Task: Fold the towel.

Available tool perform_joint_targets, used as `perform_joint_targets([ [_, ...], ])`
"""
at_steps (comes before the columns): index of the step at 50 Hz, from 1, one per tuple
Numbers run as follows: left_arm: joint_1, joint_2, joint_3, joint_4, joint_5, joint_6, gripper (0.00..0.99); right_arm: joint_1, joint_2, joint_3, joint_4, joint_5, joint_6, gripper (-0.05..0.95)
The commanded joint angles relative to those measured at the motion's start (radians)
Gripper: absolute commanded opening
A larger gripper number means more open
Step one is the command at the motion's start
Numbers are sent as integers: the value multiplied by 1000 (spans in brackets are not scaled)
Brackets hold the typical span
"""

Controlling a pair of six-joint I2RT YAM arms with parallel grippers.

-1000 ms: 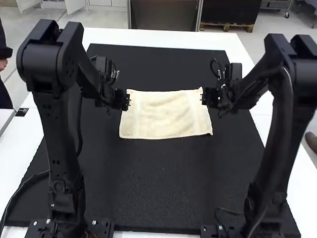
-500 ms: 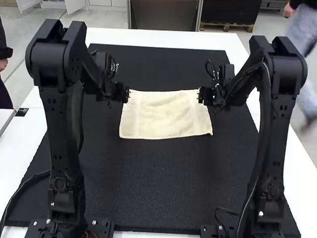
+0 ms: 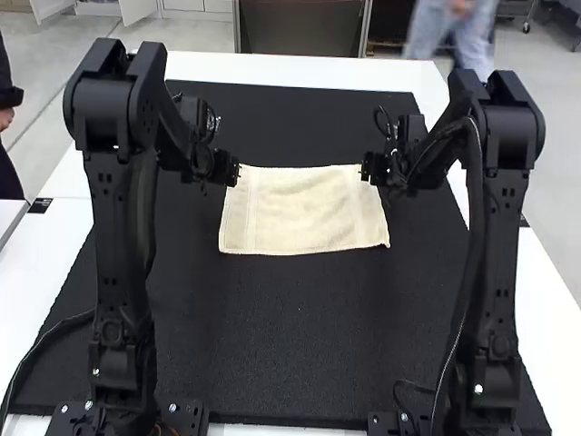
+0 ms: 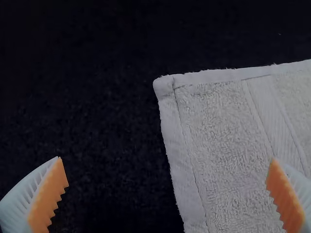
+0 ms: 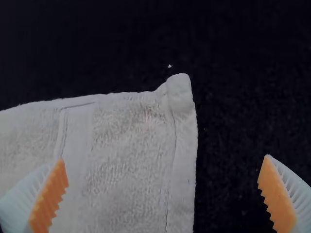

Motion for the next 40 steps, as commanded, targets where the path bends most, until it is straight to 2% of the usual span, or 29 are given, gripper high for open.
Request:
perform_joint_targets([
  [1,-3,21,44,3,15,8,956,8,27,65,7,-12,8,910],
  [22,-3,100,125,-23,15,8,954,14,116,180,-20,-18,11,910],
  [33,-17,122,153,-26,15,8,949,23,140,211,-42,-18,11,908],
  [40,-29,137,168,-32,15,8,903,31,150,220,-57,-17,3,907],
])
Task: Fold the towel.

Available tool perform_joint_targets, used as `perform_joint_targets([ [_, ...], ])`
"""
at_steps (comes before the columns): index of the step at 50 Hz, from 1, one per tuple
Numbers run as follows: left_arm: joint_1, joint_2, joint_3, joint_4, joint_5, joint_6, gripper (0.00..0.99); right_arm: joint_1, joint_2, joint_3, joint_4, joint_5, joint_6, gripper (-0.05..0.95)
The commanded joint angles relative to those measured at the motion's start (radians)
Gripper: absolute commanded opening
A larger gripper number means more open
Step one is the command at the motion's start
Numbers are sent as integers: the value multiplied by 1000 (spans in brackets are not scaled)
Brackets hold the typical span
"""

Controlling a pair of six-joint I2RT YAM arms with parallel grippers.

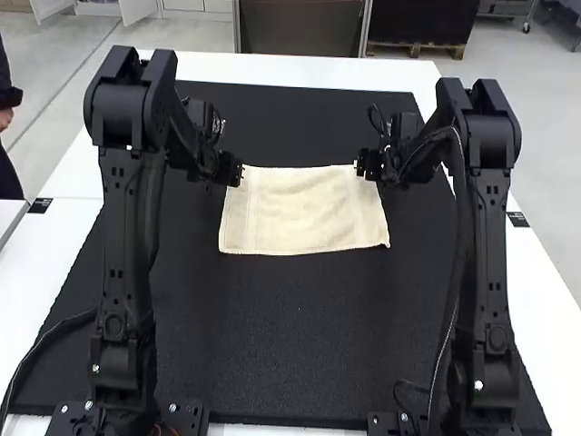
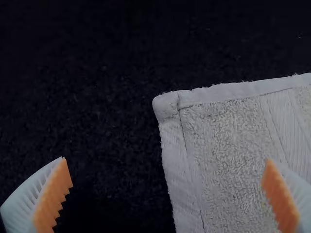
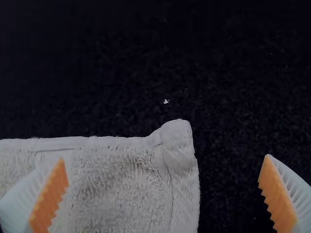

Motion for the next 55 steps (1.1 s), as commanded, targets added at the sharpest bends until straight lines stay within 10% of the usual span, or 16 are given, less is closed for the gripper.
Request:
perform_joint_targets([
  [1,-19,13,36,-6,15,8,903,26,8,29,-4,-10,-1,907],
  [28,-20,56,39,-3,12,10,900,29,32,38,-48,-8,-23,870],
  [33,-22,61,39,-3,12,7,667,26,43,43,-59,-16,-21,562],
  [39,-22,70,37,8,8,-4,21,21,51,38,-56,-26,-24,54],
  [55,-22,35,37,31,20,2,28,15,43,32,-50,-51,-21,-21],
])
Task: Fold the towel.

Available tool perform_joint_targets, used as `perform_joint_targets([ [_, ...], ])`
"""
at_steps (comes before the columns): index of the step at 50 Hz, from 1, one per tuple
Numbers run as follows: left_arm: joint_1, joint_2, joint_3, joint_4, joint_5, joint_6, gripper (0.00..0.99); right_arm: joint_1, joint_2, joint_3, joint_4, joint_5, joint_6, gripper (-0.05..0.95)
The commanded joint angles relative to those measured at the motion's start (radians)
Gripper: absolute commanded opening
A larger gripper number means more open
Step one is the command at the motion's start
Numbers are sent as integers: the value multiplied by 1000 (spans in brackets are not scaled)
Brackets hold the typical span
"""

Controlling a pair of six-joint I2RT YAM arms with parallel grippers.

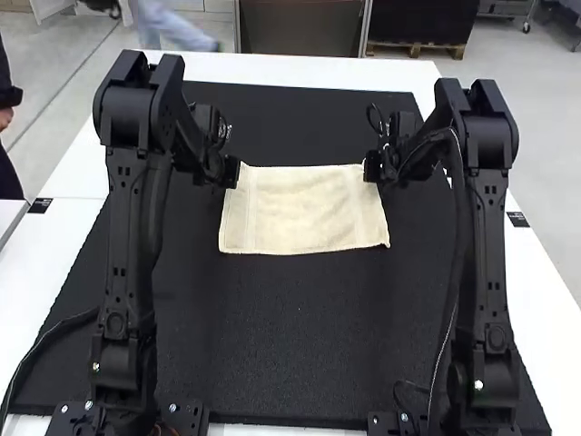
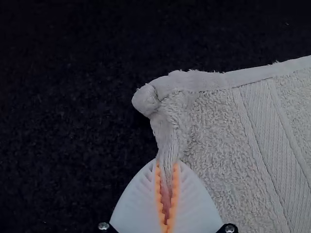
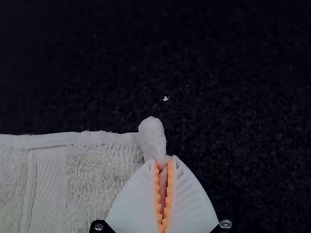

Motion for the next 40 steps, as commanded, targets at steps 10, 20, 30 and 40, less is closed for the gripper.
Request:
perform_joint_targets([
  [10,-4,-63,15,56,35,-2,26,1,-33,-6,15,-72,22,-21],
  [20,-6,-90,8,35,44,-12,23,-11,-97,-36,17,-83,33,-23],
  [30,5,-107,-28,23,55,-9,23,-39,-166,-88,25,-104,59,-23],
  [40,10,-152,-87,36,59,-6,23,-74,-221,-147,26,-129,79,-23],
])
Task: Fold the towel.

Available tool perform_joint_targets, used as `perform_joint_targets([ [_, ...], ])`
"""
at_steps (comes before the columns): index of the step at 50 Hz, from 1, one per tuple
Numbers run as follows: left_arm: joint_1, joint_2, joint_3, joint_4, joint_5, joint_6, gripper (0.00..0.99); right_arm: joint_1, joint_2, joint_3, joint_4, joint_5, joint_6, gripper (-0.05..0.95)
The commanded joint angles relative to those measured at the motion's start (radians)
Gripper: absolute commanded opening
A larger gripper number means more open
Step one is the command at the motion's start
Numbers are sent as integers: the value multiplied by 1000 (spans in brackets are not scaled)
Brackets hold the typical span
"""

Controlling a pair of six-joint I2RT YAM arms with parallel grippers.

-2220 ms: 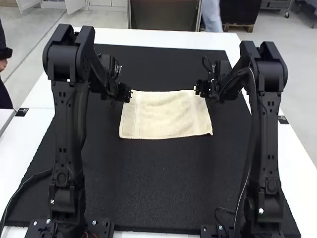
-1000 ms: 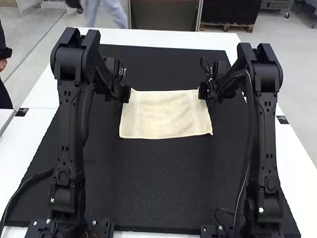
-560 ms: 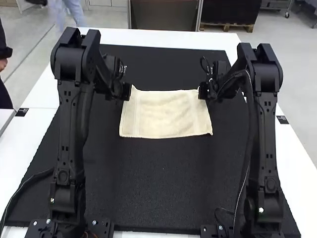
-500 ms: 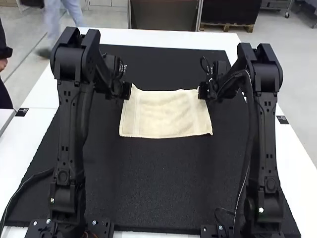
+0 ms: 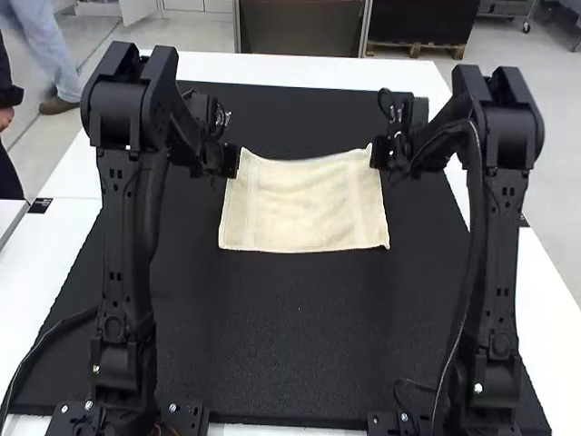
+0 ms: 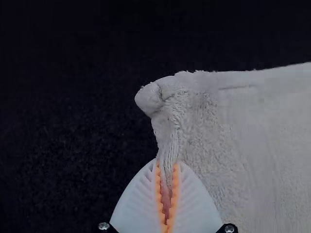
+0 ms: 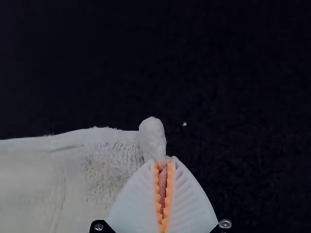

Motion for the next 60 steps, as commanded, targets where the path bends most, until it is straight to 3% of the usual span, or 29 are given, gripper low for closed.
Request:
perform_joint_targets([
  [1,9,-54,-25,12,19,-1,23,-31,-59,-35,6,-29,25,-23],
  [31,9,-260,-191,3,29,-11,23,-44,-265,-244,-16,-93,39,-23],
  [60,5,-464,-337,-123,37,-14,23,-57,-488,-396,-184,-152,37,-23],
])
